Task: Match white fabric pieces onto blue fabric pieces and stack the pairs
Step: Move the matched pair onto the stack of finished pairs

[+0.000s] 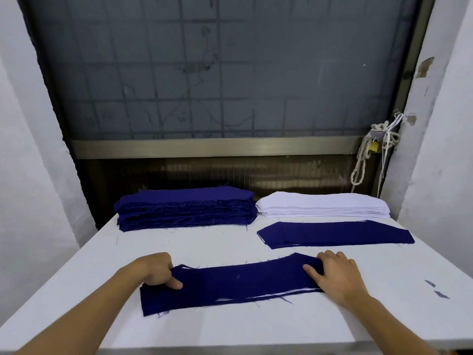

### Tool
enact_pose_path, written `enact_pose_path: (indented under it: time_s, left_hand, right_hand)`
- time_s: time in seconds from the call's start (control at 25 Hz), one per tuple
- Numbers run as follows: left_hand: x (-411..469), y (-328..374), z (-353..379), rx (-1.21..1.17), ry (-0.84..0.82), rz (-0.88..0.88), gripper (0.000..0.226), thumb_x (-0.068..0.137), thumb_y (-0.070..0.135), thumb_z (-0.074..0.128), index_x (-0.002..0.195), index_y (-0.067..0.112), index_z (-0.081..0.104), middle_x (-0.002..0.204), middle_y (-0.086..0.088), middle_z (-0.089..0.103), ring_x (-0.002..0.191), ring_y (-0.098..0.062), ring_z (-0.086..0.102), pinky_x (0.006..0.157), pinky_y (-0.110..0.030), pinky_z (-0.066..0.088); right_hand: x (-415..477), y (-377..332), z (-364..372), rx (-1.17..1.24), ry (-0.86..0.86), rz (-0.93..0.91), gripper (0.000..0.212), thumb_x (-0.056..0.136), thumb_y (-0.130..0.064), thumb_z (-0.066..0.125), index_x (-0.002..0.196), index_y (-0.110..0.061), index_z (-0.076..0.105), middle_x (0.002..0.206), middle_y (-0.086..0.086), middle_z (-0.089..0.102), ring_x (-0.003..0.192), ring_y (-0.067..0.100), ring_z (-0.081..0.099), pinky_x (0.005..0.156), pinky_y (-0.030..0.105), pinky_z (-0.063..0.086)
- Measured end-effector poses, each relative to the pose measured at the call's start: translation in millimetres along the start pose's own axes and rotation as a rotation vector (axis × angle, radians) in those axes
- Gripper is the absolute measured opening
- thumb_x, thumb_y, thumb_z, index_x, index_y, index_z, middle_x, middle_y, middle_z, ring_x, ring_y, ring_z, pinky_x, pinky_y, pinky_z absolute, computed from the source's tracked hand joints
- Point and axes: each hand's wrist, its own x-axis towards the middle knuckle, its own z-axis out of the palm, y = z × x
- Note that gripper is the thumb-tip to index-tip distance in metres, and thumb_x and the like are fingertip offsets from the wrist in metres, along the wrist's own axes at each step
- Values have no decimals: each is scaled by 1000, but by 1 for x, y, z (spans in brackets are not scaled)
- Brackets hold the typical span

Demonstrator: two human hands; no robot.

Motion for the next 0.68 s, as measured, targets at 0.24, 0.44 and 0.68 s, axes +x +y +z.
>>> enact_pose_path:
  time_s: [0.24, 0.44, 0.68]
  left_hand:
    - [0, -10, -11, -371, 14, 149, 19, 96, 35, 69, 107, 21, 75, 106, 6, 77, 102, -16, 72, 86, -27, 57]
    - [26, 28, -18, -652, 188, 278, 16, 93, 24, 73, 108, 21, 77, 109, 3, 77, 101, -16, 73, 95, -33, 56]
    - [87, 121, -13, -661, 377, 314, 28, 98, 22, 66, 124, 12, 67, 121, -3, 68, 113, -21, 63, 99, -38, 53]
  right_hand:
    - [-6, 10, -17, 480, -50, 22, 13, 95, -32, 59, 87, -24, 65, 82, -8, 65, 85, 12, 60, 80, 33, 48]
    - [10, 42, -43, 934, 54, 194, 15, 94, -27, 70, 84, -17, 73, 80, -6, 75, 73, 9, 68, 73, 29, 51]
    - [64, 110, -57, 940, 86, 446, 15, 96, -7, 63, 83, -7, 70, 64, 3, 62, 56, 16, 53, 53, 30, 43]
